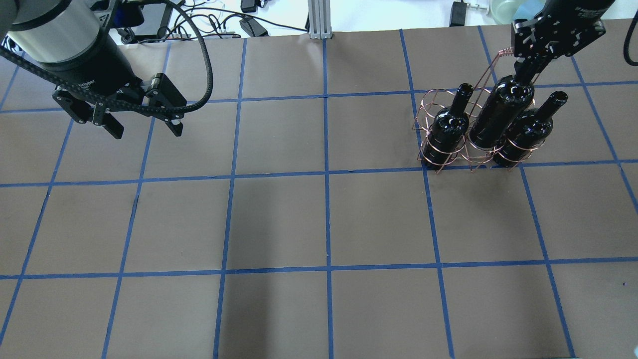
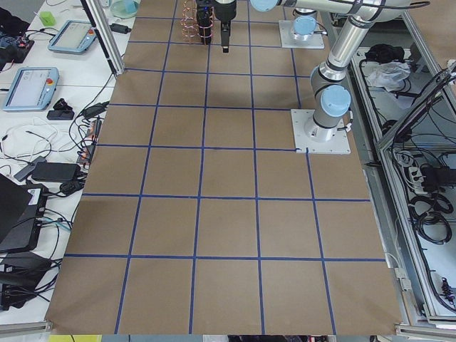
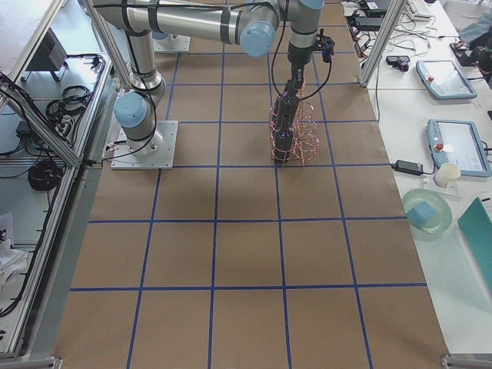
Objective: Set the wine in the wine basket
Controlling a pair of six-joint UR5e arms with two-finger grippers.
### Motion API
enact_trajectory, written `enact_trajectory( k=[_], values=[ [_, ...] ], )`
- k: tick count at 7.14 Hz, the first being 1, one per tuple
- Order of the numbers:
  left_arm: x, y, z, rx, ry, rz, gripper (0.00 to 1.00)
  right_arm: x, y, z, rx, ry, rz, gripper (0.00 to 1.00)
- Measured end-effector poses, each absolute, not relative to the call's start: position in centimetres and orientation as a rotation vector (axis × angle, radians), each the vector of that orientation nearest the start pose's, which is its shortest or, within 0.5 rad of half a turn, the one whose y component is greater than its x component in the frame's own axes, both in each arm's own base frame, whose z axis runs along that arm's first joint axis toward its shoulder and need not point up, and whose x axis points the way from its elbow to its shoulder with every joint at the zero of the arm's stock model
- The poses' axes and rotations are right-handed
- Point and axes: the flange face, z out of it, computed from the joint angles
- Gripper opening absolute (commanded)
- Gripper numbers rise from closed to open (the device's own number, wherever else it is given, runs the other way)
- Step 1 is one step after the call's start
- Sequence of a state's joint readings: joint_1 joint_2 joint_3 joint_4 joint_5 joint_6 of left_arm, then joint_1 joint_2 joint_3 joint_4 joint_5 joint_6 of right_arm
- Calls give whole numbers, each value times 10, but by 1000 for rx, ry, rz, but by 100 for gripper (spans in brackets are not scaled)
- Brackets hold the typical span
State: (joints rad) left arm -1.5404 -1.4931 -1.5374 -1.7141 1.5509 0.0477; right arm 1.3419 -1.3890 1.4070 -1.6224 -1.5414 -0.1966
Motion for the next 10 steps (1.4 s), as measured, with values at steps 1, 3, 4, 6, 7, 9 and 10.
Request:
enact_trajectory(
  k=[1, 3, 4, 6, 7, 9, 10],
  values=[
    [-121, -457, 527, 26, 3161, 49, 100, 3, -590, 473, 50, 3115, -51, 0],
    [-121, -456, 527, 24, 3162, 49, 100, 2, -593, 457, 50, 3108, -28, 0],
    [-121, -456, 527, 24, 3162, 49, 100, 2, -593, 446, 54, 3109, -17, 0],
    [-121, -456, 528, 24, 3162, 46, 100, 1, -592, 433, 57, 3113, -8, 0],
    [-121, -456, 528, 25, 3162, 44, 100, 2, -591, 431, 59, 3113, -6, 0],
    [-121, -455, 528, 24, 3160, 49, 100, 2, -590, 427, 104, 3109, 10, 0],
    [-120, -456, 528, 30, 3160, 49, 100, 2, -589, 424, 108, 3109, 19, 0]
  ],
)
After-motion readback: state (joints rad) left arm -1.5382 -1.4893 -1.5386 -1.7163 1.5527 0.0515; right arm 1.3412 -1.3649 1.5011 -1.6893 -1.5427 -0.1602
